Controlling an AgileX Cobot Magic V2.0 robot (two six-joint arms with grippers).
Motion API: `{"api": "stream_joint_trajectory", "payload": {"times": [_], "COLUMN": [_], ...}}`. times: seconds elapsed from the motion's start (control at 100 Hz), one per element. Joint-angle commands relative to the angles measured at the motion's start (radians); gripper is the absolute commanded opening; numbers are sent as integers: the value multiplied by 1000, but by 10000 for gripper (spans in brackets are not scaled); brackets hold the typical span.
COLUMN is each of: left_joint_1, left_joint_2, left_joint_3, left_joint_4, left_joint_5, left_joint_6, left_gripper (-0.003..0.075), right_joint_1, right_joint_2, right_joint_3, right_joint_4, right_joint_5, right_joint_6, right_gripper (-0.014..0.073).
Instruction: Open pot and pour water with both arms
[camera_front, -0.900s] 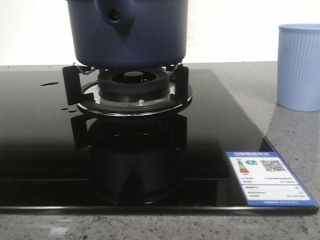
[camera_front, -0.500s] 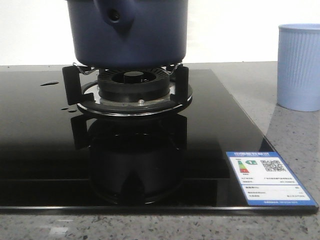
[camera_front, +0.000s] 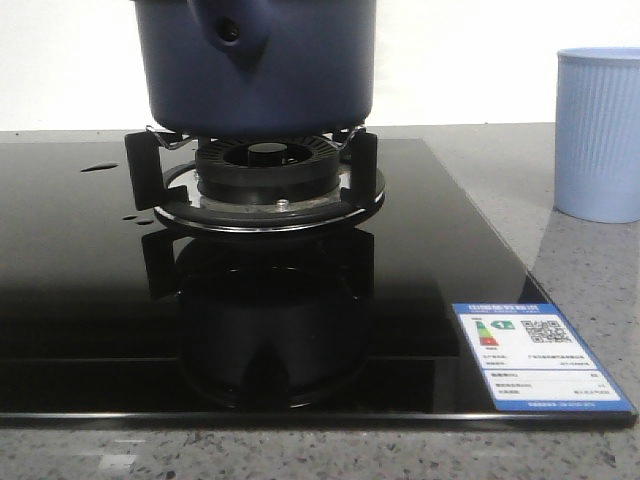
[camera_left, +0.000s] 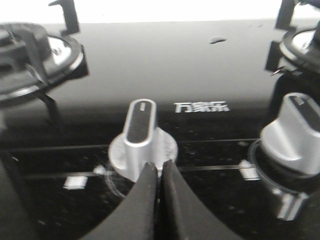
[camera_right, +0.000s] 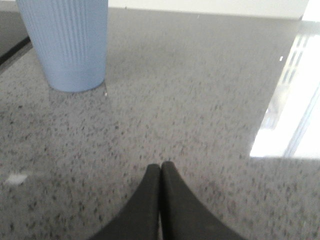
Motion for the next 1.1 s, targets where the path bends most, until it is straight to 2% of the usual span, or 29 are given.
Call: {"api": "stream_joint_trajectory", "payload": {"times": [0.0,0.05,0.15,0.2,0.32,0.49,0.59,0.79,0.95,1.09], "left_joint_1": [1,1,1,1,1,1,-6,-33,-64,-109], "left_joint_2": [-25,-25,-25,-25,-25,-25,-25,48,208,377], "left_joint_3": [34,34,34,34,34,32,-3,-132,-268,-399], "left_joint_4": [-13,-96,-442,-536,-695,-934,-944,-828,-723,-724], "left_joint_5": [-100,-137,-196,-225,-312,-338,-300,-164,-59,68], "left_joint_6": [-6,-6,-6,-6,-6,-6,-5,2,2,6], "left_gripper": [-19,-19,-19,-19,-19,-19,-19,-19,-19,-18], "right_joint_1": [-6,-6,-6,-6,-6,-6,-6,-6,-6,-6], "right_joint_2": [-17,-17,-17,-17,-17,-17,-17,62,191,313], "right_joint_3": [26,26,26,26,26,26,-4,-160,-309,-466], "right_joint_4": [0,33,66,100,217,451,481,486,486,486], "right_joint_5": [-243,-319,-453,-486,-467,-407,-394,-53,129,350], "right_joint_6": [-9,-9,3,53,158,158,158,156,156,156], "right_gripper": [-69,-69,-69,-69,-69,-67,-67,-67,-67,-67]}}
